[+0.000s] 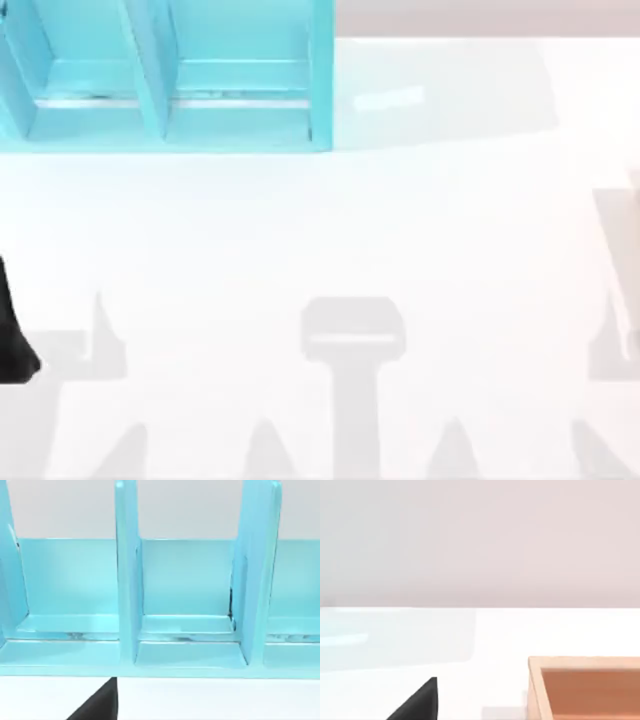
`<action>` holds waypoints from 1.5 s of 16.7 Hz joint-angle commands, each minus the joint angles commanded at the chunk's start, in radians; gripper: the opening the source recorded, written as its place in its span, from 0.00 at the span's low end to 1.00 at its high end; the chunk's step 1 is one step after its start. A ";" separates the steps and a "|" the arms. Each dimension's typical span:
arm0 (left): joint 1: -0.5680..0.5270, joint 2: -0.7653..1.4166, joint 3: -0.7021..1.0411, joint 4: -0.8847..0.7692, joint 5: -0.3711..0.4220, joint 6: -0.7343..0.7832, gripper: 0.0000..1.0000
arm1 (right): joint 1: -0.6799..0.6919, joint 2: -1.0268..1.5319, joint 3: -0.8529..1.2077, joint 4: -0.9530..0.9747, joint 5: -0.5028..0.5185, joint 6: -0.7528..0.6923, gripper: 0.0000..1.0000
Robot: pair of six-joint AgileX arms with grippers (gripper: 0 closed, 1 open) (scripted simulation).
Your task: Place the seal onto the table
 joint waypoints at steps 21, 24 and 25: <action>0.000 0.000 0.000 0.000 0.000 0.000 1.00 | -0.413 1.354 1.138 -1.068 0.000 -0.406 1.00; 0.000 0.000 0.000 0.000 0.000 0.000 1.00 | -0.475 1.537 1.293 -1.211 -0.003 -0.454 1.00; 0.000 0.000 0.000 0.000 0.000 0.000 1.00 | -0.489 1.583 1.333 -1.248 -0.004 -0.468 1.00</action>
